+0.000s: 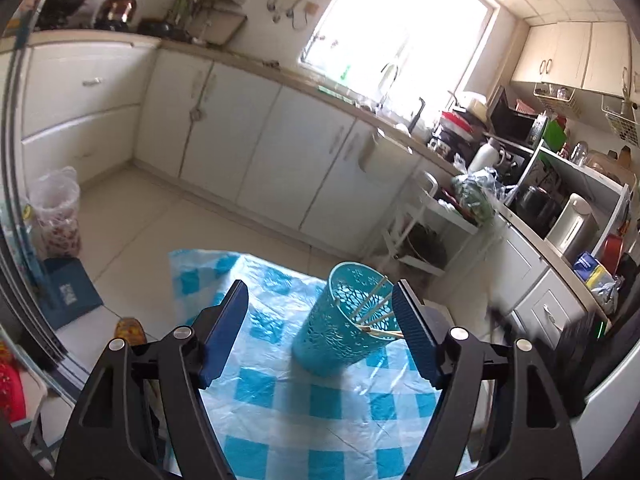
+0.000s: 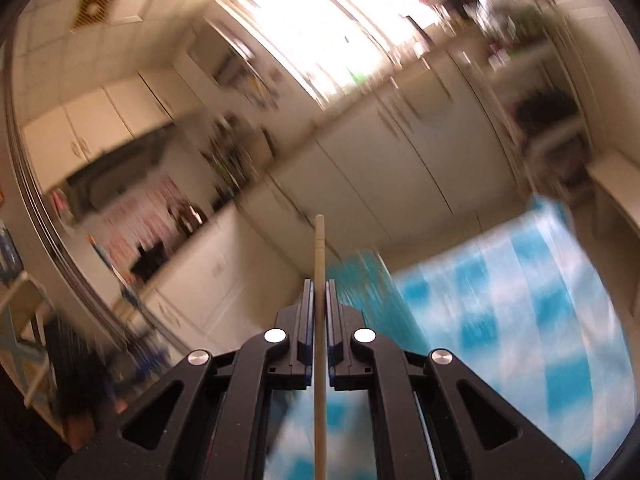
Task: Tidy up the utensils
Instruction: 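Lift the right gripper's stick over the teal basket and open to drop it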
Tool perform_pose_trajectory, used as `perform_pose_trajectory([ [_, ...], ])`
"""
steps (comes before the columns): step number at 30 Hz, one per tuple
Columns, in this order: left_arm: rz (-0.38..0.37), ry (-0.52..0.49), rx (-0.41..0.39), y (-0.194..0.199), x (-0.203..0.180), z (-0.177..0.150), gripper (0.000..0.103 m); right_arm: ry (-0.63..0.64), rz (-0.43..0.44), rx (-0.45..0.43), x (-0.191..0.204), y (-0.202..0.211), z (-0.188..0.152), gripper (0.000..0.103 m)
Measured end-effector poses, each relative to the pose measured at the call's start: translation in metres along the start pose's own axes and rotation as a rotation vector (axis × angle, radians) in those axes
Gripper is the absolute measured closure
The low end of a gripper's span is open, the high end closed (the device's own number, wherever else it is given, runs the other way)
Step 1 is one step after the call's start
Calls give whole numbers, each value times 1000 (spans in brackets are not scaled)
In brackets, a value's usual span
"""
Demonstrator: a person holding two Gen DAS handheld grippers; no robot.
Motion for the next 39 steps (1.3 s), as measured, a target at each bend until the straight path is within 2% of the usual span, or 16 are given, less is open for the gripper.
perform_pose_trajectory([
  [3, 18, -4, -45, 14, -1, -5, 27, 44, -3, -109, 19, -35, 29, 97],
  [6, 20, 14, -68, 20, 2, -10, 25, 61, -58, -162, 22, -68, 38, 97],
  [11, 39, 27, -53, 9, 13, -16, 24, 66, -161, -163, 13, -110, 16, 97],
  [16, 31, 74, -22, -5, 27, -22, 23, 143, -214, -158, 12, -122, 1, 97],
  [20, 30, 88, -12, -12, 33, -26, 23, 155, -235, -144, -1, -129, -3, 97],
  [23, 25, 99, -4, -15, 34, -29, 23, 182, -239, -137, 0, -128, -7, 96],
  [27, 25, 101, 1, -17, 32, -30, 23, 266, -206, -83, 16, -126, -18, 95],
  [31, 25, 87, -1, -12, 27, -29, 23, 292, -172, -67, 25, -110, -17, 82],
  [35, 43, 43, 6, -4, 15, -30, 22, 258, -146, -64, 28, -67, -8, 82],
  [39, 58, 8, 11, 9, 1, -32, 17, 226, -171, -24, 19, -23, -21, 78],
])
Point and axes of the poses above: each gripper's, at about its wrist camera, not at the fingertips, and y roughly against the way its jaws point, x to its left, z to its top, the point moved 7 cm from there along -y, roughly the way its jaws point
